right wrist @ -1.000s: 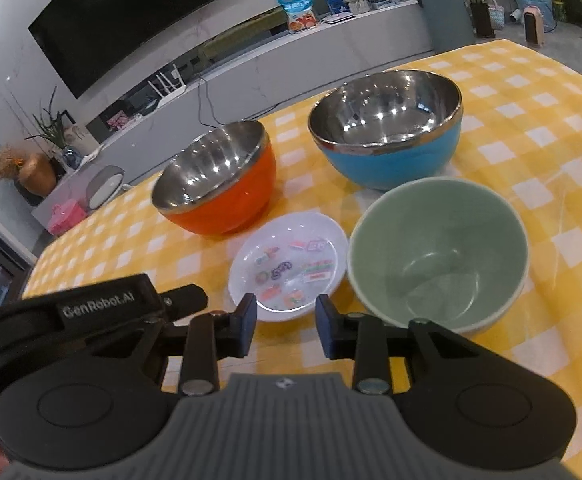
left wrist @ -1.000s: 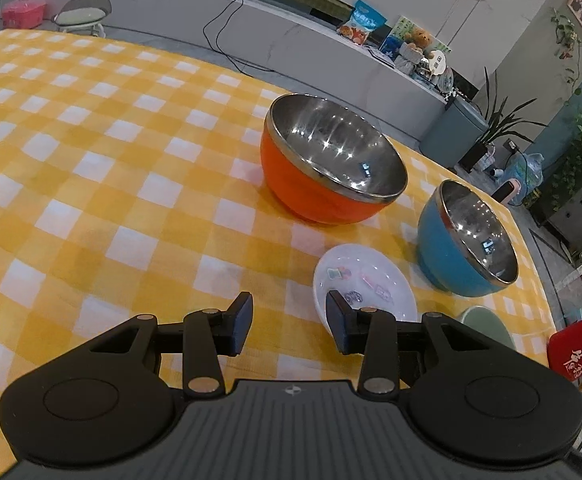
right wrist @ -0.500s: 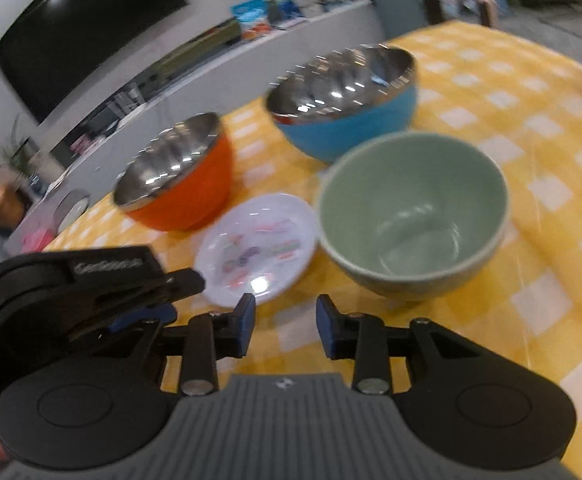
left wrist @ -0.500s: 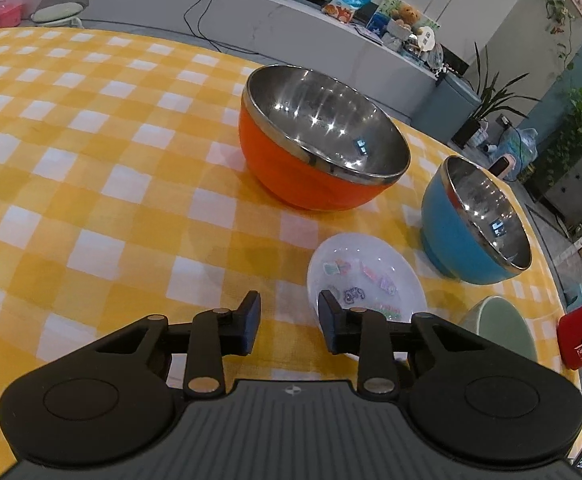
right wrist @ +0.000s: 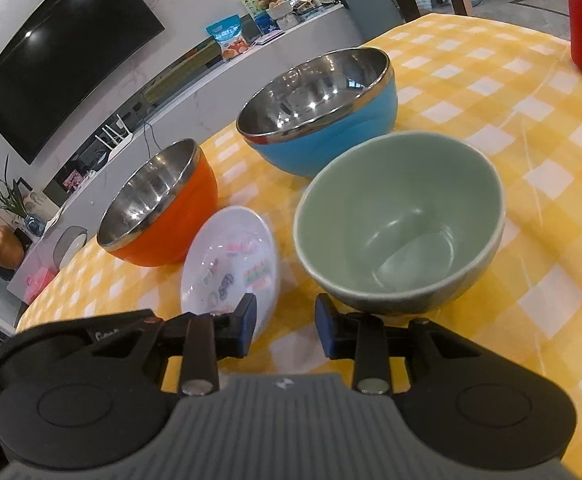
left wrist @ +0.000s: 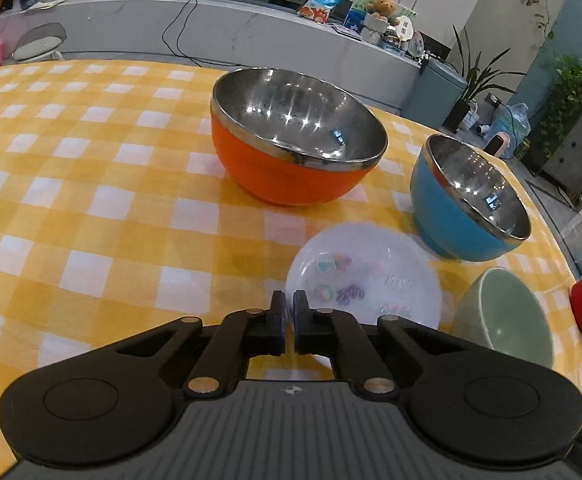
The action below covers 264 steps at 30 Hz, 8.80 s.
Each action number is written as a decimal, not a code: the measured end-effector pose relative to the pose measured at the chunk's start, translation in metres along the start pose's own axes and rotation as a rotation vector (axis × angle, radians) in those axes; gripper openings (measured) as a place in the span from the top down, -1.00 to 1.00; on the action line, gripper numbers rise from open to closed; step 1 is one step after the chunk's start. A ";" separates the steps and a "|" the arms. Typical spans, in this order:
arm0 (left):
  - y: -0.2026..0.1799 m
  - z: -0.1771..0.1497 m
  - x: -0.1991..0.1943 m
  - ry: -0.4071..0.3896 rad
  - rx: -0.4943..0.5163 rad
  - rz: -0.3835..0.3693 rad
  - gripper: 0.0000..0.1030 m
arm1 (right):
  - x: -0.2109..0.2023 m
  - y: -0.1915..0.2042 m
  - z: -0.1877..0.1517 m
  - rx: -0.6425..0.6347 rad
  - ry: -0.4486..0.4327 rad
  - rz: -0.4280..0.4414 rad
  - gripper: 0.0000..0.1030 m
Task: Organize plates and bowls
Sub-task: 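Carry the sticker plate with the left gripper onto the plate stack, then open the left gripper and lift it off the stacked plates, then move both grippers to the rim of the blue steel bowl, then close both grippers on the blue bowl rim and lift it, then carry the blue bowl beside the plate stack and open both grippers, then move both grippers to the orange steel bowl and close on its rim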
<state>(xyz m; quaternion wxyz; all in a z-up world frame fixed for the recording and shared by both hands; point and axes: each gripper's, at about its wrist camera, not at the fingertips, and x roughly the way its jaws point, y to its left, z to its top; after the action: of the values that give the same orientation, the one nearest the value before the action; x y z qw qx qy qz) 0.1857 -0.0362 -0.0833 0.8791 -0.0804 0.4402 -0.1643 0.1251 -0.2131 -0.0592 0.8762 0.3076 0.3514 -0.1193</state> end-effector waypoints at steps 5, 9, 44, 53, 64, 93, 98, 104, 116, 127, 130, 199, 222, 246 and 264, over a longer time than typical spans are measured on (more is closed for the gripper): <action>0.009 0.000 -0.010 0.035 -0.023 0.009 0.98 | 0.003 -0.001 0.001 -0.009 0.010 0.019 0.44; 0.014 -0.003 -0.012 0.042 -0.017 0.001 0.96 | 0.006 -0.001 0.000 -0.022 0.021 0.027 0.69; -0.005 -0.005 -0.090 -0.015 0.049 0.093 0.94 | -0.032 -0.003 0.010 -0.048 0.112 0.207 0.96; 0.000 -0.038 -0.135 -0.009 -0.040 0.113 0.94 | -0.067 -0.014 0.005 -0.041 0.267 0.332 0.96; 0.012 -0.086 -0.138 0.071 -0.110 0.113 0.95 | -0.080 -0.038 -0.030 -0.072 0.402 0.324 0.96; 0.019 -0.100 -0.115 0.041 -0.103 0.143 0.84 | -0.071 -0.028 -0.041 -0.190 0.332 0.250 0.69; 0.017 -0.098 -0.124 0.012 -0.102 0.132 0.53 | -0.078 -0.026 -0.038 -0.203 0.281 0.249 0.36; 0.007 -0.090 -0.142 -0.049 -0.090 0.100 0.39 | -0.088 -0.031 -0.029 -0.181 0.242 0.245 0.35; -0.038 -0.040 -0.146 -0.125 -0.004 0.010 -0.01 | -0.111 -0.023 0.014 -0.243 0.071 0.198 -0.09; -0.070 0.002 -0.110 -0.146 0.026 -0.028 -0.24 | -0.093 -0.017 0.084 -0.239 -0.044 0.117 -0.47; -0.079 0.014 -0.091 -0.141 0.029 -0.027 -0.25 | -0.080 -0.021 0.106 -0.229 -0.064 0.080 -0.48; -0.088 0.002 -0.109 -0.042 -0.121 0.017 0.81 | -0.101 -0.076 0.105 -0.069 0.089 0.271 0.75; -0.077 -0.086 -0.077 0.225 -0.243 -0.020 0.77 | -0.120 -0.136 0.036 -0.049 0.254 0.107 0.75; -0.083 -0.078 -0.095 0.119 -0.155 -0.027 0.09 | -0.120 -0.128 0.038 -0.105 0.183 0.014 -0.03; -0.063 -0.032 -0.116 -0.084 -0.011 0.045 -0.25 | -0.132 -0.076 0.043 -0.349 -0.005 -0.019 -0.60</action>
<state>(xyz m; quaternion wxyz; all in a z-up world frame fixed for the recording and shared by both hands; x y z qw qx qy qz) 0.0817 -0.0536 0.0023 0.8999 -0.0821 0.4053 -0.1386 0.0205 -0.3000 0.0210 0.9160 0.1472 0.3673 -0.0655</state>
